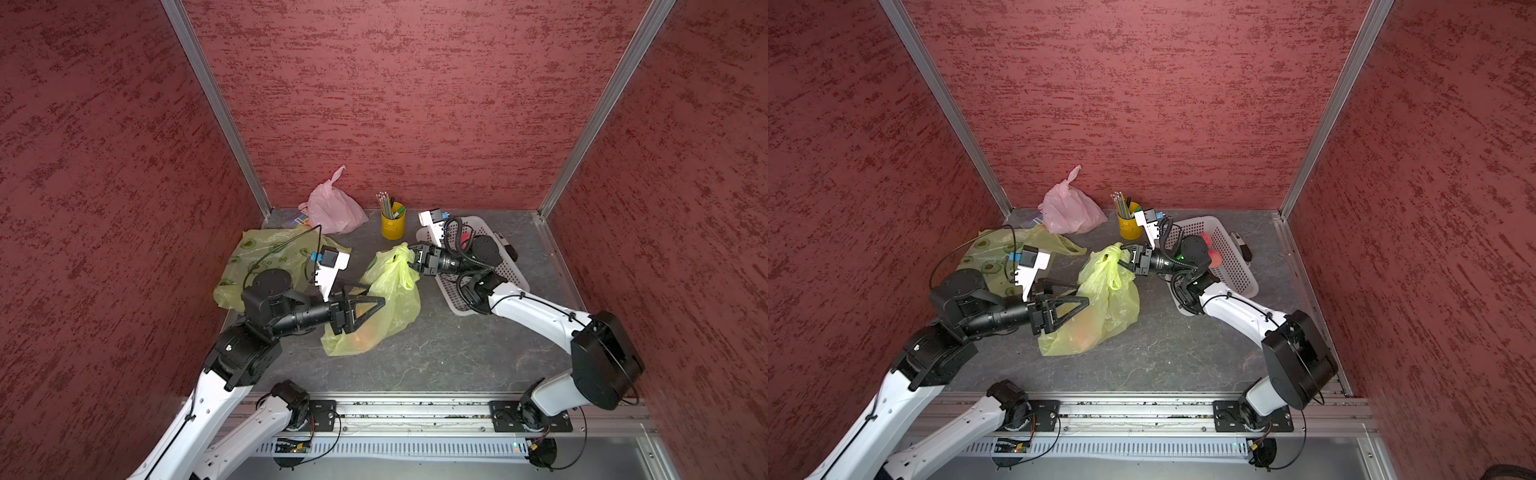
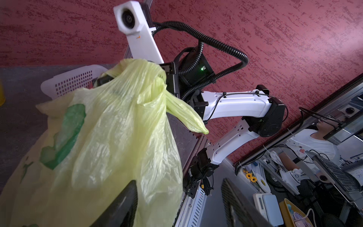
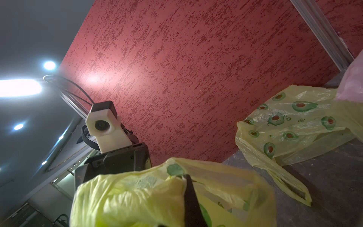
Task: Place the peach into a plastic bag & tie a knot
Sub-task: Cross the plastic bag at the center of the board.
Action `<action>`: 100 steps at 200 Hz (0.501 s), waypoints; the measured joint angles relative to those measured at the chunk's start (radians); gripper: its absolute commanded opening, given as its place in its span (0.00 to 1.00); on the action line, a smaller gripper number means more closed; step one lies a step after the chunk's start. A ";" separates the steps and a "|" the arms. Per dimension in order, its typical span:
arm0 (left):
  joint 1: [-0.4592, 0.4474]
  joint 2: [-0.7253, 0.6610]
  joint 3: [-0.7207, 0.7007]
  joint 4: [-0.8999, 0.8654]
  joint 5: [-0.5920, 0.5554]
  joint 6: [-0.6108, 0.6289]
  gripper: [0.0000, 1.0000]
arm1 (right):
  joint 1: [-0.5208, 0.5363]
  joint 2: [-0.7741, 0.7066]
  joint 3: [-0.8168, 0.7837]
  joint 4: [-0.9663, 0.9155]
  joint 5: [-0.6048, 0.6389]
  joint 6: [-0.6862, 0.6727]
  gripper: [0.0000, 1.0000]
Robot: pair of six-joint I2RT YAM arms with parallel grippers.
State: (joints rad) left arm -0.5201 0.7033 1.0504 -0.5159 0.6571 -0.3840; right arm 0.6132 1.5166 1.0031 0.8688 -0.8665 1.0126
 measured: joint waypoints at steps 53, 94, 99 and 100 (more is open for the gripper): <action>0.073 0.079 0.043 -0.002 0.111 0.008 0.60 | -0.003 -0.013 0.018 -0.085 -0.001 -0.072 0.00; 0.149 0.070 0.040 0.022 0.096 -0.025 0.65 | -0.006 -0.029 0.055 -0.166 -0.002 -0.155 0.00; 0.156 0.066 0.040 0.041 0.092 -0.035 0.65 | -0.006 -0.032 0.056 -0.173 -0.002 -0.166 0.00; 0.157 0.066 0.039 0.044 0.092 -0.038 0.65 | -0.006 -0.032 0.056 -0.175 -0.002 -0.166 0.00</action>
State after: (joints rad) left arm -0.3634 0.7692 1.0897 -0.4717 0.7486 -0.4217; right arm 0.6067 1.4841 1.0592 0.6941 -0.8684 0.8463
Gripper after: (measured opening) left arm 0.646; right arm 0.044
